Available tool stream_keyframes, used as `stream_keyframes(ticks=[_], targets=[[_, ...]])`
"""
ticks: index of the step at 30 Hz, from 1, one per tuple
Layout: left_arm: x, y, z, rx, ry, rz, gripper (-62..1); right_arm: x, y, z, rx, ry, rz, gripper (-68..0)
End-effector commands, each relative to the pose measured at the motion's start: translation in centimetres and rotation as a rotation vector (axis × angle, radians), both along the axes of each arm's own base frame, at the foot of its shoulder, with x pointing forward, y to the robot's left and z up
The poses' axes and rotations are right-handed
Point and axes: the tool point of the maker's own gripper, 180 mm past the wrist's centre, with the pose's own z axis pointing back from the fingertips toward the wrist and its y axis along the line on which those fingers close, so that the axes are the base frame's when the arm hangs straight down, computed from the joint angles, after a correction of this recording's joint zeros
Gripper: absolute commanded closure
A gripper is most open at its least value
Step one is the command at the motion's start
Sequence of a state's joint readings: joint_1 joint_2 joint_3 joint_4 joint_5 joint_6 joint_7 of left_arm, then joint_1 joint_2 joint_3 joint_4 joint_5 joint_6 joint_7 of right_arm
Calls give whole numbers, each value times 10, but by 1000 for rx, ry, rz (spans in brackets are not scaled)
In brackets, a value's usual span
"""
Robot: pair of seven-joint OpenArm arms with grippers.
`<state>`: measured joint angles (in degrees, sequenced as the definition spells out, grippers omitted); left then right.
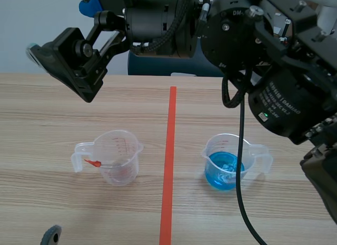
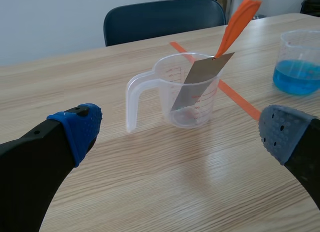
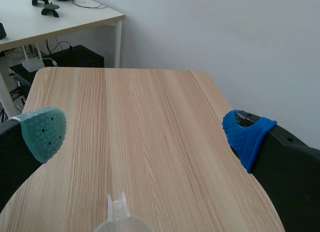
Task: Do the redox reaction experiment. return to the home posture
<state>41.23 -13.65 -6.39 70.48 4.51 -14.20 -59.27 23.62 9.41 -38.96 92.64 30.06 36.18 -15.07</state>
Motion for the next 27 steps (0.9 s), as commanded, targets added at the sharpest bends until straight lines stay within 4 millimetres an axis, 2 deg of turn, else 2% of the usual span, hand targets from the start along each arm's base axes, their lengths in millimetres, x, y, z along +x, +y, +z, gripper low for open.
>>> stream_keyframes(ticks=[1, 4, 10, 16, 19, 22, 27], targets=[[8, -3, 9, -17, -44, -10, -623, 2, -5, 12, 21, -27, -3, -679], [14, -4, 14, -18, -74, -15, -623, 4, -10, 12, 32, -12, -6, -679], [16, -22, 22, 94, -179, -118, -623, 9, -28, 22, 47, -25, -31, -679], [18, -24, 32, 103, -207, -140, -623, 10, -51, 33, 52, -46, -47, -679], [21, -24, 48, 82, -230, -123, -623, 8, -63, 37, 48, -52, -52, -679], [31, -33, 56, 133, -181, -129, -623, 8, -75, 38, 38, -49, -58, -679], [46, -41, 81, 168, -147, -128, -623, 13, -98, 35, 6, -47, -83, -679]])
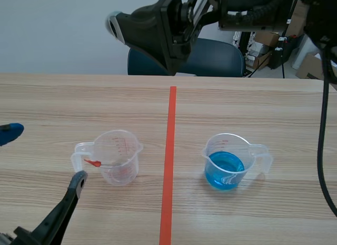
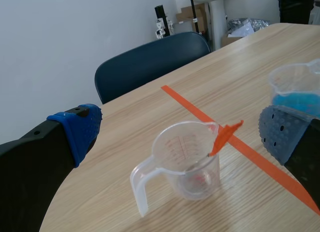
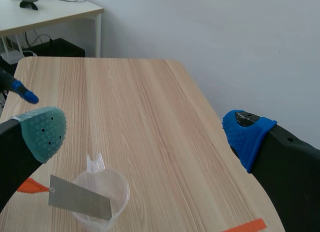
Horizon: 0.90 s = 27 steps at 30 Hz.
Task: Do the redox reaction experiment. return to the home posture
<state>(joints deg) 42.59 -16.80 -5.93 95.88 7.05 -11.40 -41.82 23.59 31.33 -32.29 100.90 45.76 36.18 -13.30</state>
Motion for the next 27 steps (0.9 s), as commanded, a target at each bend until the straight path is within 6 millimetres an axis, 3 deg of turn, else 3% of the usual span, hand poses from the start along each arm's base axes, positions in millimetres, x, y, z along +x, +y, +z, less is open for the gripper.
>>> stream_keyframes(ticks=[1, 9, 19, 27], targets=[[1, -1, 8, -3, -4, -11, -623, 3, -10, 12, 21, -29, -10, -679], [-5, -24, 28, -8, 29, -157, -623, 5, -54, 8, 0, -40, -66, -679], [-7, -27, 9, 1, 165, -177, -623, 13, -112, -11, -25, -2, -247, -679], [-16, -40, 35, -30, 125, -181, -623, 16, -148, -28, -61, 7, -385, -679]])
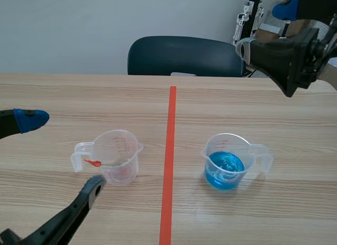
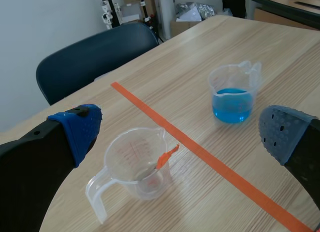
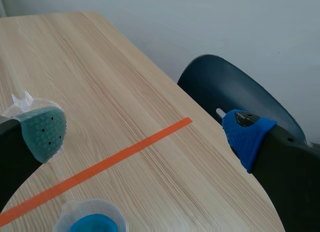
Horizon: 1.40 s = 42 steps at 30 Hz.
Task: Do the redox reaction experiment. return to the home posture
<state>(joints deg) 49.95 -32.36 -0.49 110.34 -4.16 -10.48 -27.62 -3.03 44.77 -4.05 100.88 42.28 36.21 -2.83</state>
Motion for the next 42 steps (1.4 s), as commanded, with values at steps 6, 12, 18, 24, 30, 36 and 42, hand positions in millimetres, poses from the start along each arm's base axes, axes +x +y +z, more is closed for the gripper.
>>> stream_keyframes(ticks=[6, 12, 18, 24, 30, 36, 42], targets=[[-1, -6, 8, -13, -7, 51, -623, 0, -19, -15, -100, -36, -80, -679], [-1, -9, 6, -5, -12, 81, -623, -14, -39, -18, -82, -76, -125, -679], [-3, -10, 4, -5, -8, 109, -623, -34, -55, -21, 4, -78, -164, -679], [-9, -11, -2, 24, 7, 116, -623, -47, -68, -37, -12, -59, -232, -679], [-9, 1, -4, 62, 6, 140, -623, -52, -77, -46, -35, -53, -279, -679], [-1, 26, -3, 125, -18, 193, -623, -55, -76, -52, -74, -53, -269, -679], [4, 40, 6, 137, -53, 198, -623, -56, -75, -56, -67, -48, -280, -679]])
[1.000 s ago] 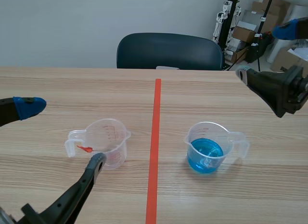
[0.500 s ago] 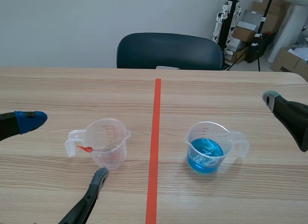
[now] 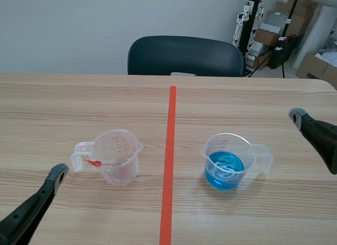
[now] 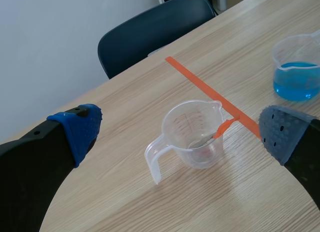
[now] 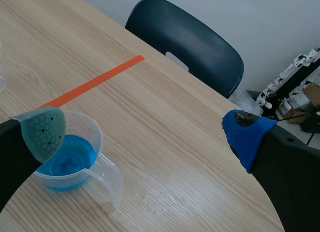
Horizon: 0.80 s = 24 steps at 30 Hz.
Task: Do the redox reaction experiment. return to the home posture
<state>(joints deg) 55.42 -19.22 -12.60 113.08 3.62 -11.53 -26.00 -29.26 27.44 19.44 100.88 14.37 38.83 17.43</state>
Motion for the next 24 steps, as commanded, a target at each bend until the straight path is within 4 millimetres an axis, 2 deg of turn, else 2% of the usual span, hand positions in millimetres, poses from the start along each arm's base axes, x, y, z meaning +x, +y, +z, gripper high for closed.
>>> stream_keyframes(ticks=[1, 11, 24], targets=[[0, -2, 7, -11, -29, -15, -623, 0, 1, 5, 14, -23, -3, -679], [10, 4, 10, 23, -49, 3, -623, -5, 8, -2, 16, 0, 22, -679], [10, 4, 10, 27, -49, 2, -623, -11, 15, -22, -18, 41, 8, -679]])
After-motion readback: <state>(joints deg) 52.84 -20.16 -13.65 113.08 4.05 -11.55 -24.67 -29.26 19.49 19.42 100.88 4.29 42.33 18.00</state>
